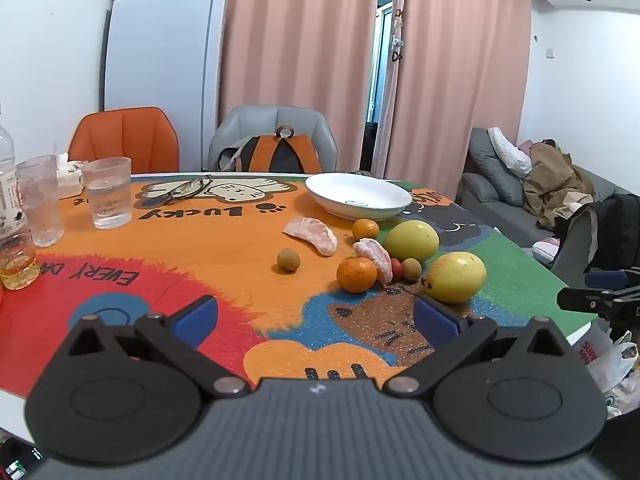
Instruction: Organize fruits
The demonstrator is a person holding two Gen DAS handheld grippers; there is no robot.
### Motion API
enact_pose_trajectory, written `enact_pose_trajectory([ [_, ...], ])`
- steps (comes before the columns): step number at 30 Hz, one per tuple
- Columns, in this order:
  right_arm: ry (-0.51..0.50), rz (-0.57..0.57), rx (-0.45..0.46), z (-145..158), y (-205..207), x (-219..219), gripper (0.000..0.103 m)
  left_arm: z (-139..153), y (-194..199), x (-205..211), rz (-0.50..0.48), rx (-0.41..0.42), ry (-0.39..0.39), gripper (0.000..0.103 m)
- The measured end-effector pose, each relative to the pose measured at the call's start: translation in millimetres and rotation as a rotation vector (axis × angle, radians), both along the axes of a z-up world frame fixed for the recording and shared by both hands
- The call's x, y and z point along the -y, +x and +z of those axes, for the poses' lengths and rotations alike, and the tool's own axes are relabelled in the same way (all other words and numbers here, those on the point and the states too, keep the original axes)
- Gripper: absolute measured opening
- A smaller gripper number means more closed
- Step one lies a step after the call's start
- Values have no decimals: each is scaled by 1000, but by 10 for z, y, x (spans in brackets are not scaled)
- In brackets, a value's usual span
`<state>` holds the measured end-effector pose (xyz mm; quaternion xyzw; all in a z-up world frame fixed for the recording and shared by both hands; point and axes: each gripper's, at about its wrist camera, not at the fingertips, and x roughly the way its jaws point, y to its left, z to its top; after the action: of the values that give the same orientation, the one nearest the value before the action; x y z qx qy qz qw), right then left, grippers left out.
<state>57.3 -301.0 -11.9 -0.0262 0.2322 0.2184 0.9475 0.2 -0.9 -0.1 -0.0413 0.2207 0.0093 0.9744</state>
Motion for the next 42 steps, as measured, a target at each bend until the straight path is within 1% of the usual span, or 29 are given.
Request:
enact_pose_trajectory([
  [4, 3, -2, -11, -25, 2, -16, 103, 1, 10, 22, -15, 2, 5, 103],
  [8, 2, -1, -16, 12, -7, 4, 103, 2, 27, 40, -18, 5, 7, 103],
  [9, 4, 0, -17, 28, -11, 6, 103, 2, -12, 5, 17, 8, -1, 103],
  [16, 7, -1, -10, -3, -3, 3, 103, 39, -9, -36, 12, 2, -5, 103],
  [42, -9, 3, -12, -14, -5, -19, 103, -10, -9, -31, 11, -6, -6, 103],
])
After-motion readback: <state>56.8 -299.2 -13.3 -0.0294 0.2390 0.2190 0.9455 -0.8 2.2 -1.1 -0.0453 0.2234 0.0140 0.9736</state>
